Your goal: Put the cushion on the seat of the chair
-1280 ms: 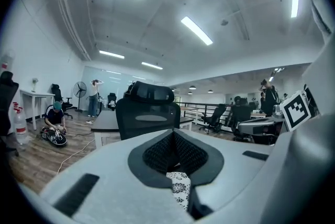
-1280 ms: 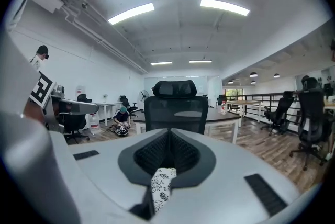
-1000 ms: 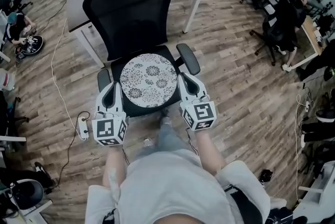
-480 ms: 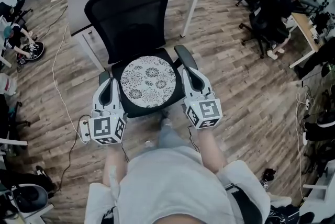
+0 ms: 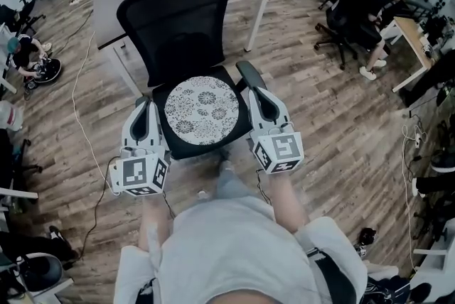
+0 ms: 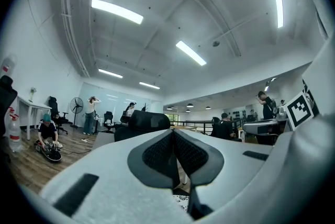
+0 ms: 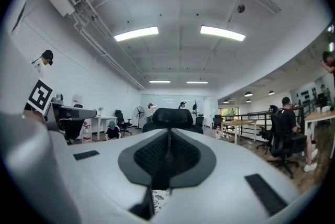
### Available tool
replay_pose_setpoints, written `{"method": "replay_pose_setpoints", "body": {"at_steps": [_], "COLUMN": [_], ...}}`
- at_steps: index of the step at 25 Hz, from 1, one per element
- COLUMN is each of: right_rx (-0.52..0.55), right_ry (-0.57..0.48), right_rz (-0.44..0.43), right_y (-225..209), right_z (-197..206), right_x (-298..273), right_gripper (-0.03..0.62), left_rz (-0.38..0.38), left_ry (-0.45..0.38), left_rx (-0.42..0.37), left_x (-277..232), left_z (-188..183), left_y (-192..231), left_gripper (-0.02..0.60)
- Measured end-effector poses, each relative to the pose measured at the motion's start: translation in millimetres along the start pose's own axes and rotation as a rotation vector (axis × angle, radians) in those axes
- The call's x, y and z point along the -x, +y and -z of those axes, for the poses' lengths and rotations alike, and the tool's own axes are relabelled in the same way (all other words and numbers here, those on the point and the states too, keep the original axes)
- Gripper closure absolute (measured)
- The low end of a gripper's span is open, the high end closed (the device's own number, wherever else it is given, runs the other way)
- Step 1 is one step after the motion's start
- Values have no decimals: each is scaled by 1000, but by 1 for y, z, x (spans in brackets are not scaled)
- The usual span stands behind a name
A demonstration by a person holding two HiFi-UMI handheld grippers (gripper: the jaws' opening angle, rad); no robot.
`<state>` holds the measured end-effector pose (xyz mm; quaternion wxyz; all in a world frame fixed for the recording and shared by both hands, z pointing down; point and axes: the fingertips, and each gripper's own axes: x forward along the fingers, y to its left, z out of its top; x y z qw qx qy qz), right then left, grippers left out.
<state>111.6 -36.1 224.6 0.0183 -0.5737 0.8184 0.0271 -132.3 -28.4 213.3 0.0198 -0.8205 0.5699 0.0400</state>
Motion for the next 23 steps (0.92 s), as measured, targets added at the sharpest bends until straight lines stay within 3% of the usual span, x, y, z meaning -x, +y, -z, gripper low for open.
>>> {"method": "replay_pose_setpoints", "body": {"at_steps": [23], "right_rx": [0], "right_ry": [-11], "right_rz": [16], "right_y": [11], "right_z": [-3], "right_x": [0], "right_gripper": [576], "left_rz": [-12], "left_ry": [0], "left_rx": [24], "left_x": [3], "left_z": [4], "left_y": [11], "left_gripper": [569]}}
